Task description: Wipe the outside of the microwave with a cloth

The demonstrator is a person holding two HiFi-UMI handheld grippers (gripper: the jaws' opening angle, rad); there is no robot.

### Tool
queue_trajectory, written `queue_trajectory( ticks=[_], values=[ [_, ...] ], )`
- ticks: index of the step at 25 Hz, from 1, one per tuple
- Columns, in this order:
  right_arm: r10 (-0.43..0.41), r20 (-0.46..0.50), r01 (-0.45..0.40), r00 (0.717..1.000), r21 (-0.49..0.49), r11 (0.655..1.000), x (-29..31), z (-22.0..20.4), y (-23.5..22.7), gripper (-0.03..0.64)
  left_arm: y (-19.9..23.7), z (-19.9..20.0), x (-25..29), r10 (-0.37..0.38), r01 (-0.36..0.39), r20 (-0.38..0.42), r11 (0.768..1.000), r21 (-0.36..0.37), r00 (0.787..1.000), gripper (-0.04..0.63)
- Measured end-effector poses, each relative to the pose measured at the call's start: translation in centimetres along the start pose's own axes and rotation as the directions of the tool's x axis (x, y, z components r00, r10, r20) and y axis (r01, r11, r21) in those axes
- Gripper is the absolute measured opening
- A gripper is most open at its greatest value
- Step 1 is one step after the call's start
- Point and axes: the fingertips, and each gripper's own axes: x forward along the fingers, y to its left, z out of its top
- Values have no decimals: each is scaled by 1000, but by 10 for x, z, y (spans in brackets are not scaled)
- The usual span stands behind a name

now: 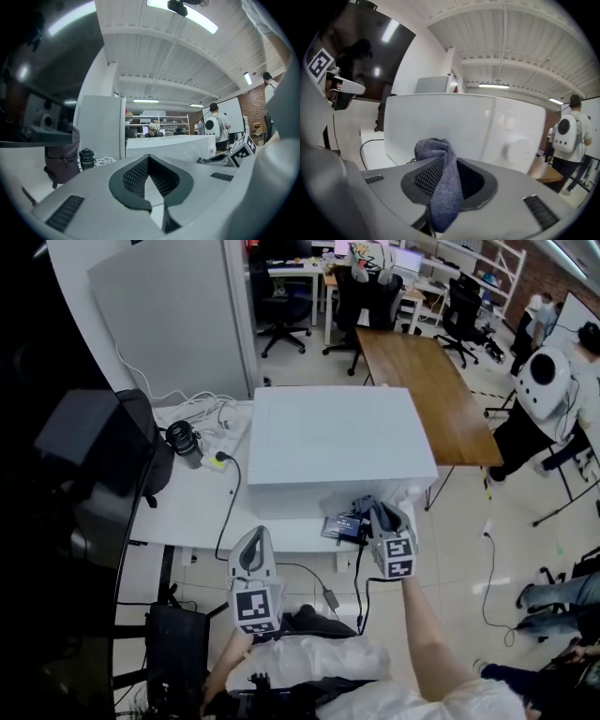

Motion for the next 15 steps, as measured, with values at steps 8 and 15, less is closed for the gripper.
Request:
queue_trajectory(
  ticks=[8,15],
  values=[
    [-173,-36,175,984,83,981,-28,-36,-82,110,-9,3,7,-23,23,8,1000,13,1000,-8],
    [105,52,-109,993,82,991,-8,-2,61,105,-10,2,11,-5,5,1,1000,12,1000,-8]
  ],
)
